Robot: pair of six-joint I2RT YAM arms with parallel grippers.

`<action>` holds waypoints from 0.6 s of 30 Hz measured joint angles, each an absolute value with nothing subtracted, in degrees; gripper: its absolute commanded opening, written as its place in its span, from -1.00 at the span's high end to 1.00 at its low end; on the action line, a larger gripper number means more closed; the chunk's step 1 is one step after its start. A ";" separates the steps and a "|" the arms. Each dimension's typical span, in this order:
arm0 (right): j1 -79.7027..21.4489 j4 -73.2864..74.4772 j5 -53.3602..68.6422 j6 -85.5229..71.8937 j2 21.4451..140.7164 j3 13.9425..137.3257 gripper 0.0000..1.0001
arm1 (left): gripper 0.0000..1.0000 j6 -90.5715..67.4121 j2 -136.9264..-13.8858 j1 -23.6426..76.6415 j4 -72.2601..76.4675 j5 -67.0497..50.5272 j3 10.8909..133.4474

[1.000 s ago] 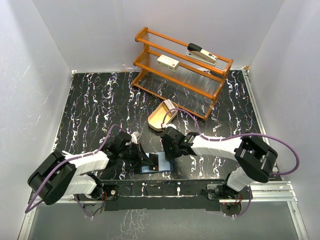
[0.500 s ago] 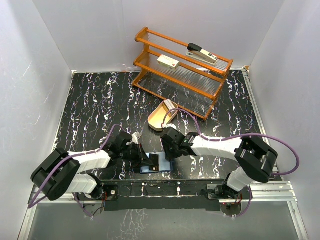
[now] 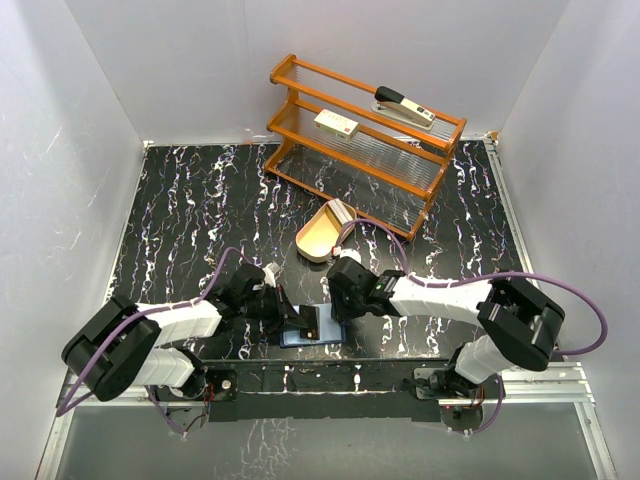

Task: Put the credit cards into the card holder
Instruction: Insert the credit card into the card holder.

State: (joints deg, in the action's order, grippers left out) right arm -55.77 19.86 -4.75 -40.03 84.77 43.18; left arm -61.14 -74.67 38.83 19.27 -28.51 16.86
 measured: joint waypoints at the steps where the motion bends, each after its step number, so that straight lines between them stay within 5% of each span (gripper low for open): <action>1: -55.77 19.57 -4.80 -40.25 84.66 42.94 0.51 | 1.00 -61.14 -74.46 38.83 19.18 -28.10 16.86; 18: -55.77 18.13 -5.54 -42.37 83.55 41.45 0.52 | 1.00 -62.74 -73.69 39.29 20.75 -25.98 15.53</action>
State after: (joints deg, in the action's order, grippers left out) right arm -55.77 18.13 -5.54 -42.37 83.55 41.45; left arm -62.74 -73.69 39.29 20.75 -25.98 15.53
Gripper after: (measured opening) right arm 0.245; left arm 0.009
